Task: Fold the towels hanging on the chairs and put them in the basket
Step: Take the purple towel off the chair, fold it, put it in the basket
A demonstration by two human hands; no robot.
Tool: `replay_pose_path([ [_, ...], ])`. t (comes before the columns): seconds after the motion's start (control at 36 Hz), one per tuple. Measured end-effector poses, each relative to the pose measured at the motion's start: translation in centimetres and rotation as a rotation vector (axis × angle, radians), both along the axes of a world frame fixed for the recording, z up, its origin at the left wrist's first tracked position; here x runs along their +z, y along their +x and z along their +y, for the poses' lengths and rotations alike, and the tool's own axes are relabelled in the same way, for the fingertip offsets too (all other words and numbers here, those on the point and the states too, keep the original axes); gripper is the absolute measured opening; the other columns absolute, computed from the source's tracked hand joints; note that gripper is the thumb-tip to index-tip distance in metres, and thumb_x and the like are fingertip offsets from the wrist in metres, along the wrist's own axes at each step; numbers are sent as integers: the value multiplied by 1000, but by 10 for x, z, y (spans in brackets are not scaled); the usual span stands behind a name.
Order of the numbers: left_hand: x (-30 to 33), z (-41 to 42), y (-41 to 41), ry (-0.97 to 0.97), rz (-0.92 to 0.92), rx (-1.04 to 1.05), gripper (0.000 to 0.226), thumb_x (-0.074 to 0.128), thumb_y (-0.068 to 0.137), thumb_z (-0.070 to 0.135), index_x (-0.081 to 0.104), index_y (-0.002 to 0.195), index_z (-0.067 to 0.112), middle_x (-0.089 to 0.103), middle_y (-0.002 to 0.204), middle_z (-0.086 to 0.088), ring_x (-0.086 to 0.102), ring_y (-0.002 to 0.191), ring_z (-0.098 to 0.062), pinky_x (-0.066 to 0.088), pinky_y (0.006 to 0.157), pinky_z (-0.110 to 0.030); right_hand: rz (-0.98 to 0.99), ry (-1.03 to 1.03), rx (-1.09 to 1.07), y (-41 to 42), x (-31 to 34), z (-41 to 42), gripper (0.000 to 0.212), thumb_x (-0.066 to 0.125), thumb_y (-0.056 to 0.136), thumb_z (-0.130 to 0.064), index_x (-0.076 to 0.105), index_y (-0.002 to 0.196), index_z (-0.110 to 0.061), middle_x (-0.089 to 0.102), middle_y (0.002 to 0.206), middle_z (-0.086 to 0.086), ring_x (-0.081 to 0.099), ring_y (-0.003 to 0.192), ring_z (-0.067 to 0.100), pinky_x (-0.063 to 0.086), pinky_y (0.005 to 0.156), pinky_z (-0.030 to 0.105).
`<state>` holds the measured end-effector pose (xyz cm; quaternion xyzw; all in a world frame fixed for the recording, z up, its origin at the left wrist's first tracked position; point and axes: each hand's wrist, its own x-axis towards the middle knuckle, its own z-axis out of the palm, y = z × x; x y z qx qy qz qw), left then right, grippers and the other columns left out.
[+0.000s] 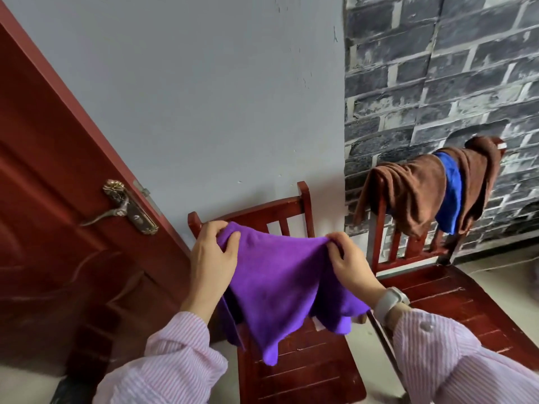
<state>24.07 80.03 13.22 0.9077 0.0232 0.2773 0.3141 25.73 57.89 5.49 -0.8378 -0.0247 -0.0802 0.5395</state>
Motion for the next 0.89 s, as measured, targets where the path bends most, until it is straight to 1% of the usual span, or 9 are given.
replay_pose_path([
  [0.17, -13, -20, -5, -3, 222, -417, 50, 70, 78, 27, 55, 125, 20, 49, 114, 11, 53, 95, 0, 42, 79, -8, -177, -88, 337, 6, 47, 7, 11, 53, 90, -7, 61, 97, -8, 59, 86, -10, 52, 83, -5, 37, 77, 4],
  [0.25, -19, -40, -4, -74, 348, -486, 33, 65, 82, 27, 63, 114, 20, 60, 102, 11, 58, 97, -5, 46, 78, -11, -223, -5, 353, 5, 59, 8, 9, 57, 87, -6, 57, 93, -13, 58, 84, -14, 54, 81, -8, 40, 78, 8],
  [0.39, -21, -59, 2, -124, 203, -363, 19, 61, 86, 24, 66, 100, 12, 63, 89, 6, 60, 83, -12, 50, 73, -21, -206, 24, 182, -2, 41, -14, 18, 62, 85, -12, 53, 95, -23, 59, 87, -8, 54, 81, -4, 38, 78, 5],
  [0.5, -21, -70, 5, -142, 150, -363, 12, 63, 84, 22, 68, 91, 12, 66, 82, 4, 61, 77, -16, 53, 72, -33, -37, -47, 129, -19, -2, -37, 40, 69, 78, -28, 49, 112, -28, 50, 100, -11, 50, 92, 1, 38, 85, 14],
  [0.56, -22, -78, 5, -159, 129, -389, 9, 65, 83, 21, 68, 85, 13, 66, 78, 6, 61, 73, -12, 52, 70, -30, 61, -88, 149, -28, -21, -36, 49, 68, 73, -40, 51, 116, -26, 47, 100, -10, 49, 93, 4, 41, 87, 20],
  [0.64, -19, -87, 3, -150, 102, -416, 4, 65, 83, 19, 67, 83, 16, 63, 76, 9, 59, 70, -4, 48, 66, -19, 161, -124, 43, -27, -40, -27, 34, 67, 76, -33, 60, 106, -17, 46, 95, -2, 49, 94, 16, 46, 88, 33],
  [0.69, -18, -89, 3, -149, 84, -410, 4, 64, 83, 18, 67, 84, 16, 62, 76, 10, 58, 70, -3, 48, 65, -18, 248, -129, -36, -23, -43, -24, 19, 66, 80, -30, 61, 93, -17, 50, 84, 0, 49, 86, 16, 45, 77, 31],
  [0.81, -16, -79, 3, -185, 100, -363, 7, 62, 85, 18, 66, 89, 15, 64, 81, 5, 61, 77, -13, 52, 68, -28, 636, 164, -14, -27, -36, -16, 41, 58, 82, -49, 51, 104, -16, 63, 87, 7, 54, 60, 15, 39, 46, 19],
  [0.89, -15, -69, 0, -221, 117, -357, 4, 61, 85, 17, 64, 87, 19, 64, 81, 7, 61, 78, -10, 51, 67, -22, 663, 360, 27, -28, -37, -7, 41, 58, 86, -41, 48, 112, -11, 59, 85, 9, 51, 57, 14, 40, 48, 21],
])
